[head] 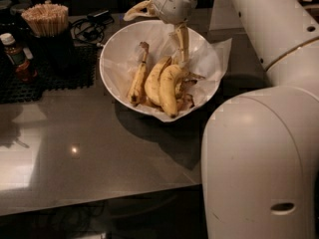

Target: Pick banana from white bowl

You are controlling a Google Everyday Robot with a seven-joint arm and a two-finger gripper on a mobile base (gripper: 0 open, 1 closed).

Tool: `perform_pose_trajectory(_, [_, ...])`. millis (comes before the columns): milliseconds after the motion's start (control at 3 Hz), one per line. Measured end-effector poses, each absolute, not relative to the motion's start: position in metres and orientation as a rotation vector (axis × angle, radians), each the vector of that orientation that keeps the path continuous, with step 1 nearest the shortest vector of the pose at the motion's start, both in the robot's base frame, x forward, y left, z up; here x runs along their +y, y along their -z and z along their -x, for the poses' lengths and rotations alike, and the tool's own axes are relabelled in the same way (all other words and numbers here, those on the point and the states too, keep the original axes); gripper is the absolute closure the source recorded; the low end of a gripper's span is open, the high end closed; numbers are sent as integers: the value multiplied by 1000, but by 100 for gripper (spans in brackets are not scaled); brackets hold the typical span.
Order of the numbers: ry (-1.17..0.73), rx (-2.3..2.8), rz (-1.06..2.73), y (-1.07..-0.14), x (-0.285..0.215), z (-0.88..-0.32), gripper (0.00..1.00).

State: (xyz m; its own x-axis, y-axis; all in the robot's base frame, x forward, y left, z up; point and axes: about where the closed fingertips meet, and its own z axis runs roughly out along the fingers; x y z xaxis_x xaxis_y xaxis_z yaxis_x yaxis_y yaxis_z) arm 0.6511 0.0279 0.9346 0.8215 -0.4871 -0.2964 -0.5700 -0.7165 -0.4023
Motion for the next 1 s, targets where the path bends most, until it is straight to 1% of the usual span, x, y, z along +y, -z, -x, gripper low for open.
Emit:
perform_pose_trajectory(333, [-214, 782, 2501, -936, 32, -657, 0])
perform_pose_trajectory(1000, [-139, 814, 2509, -956, 10, -643, 0])
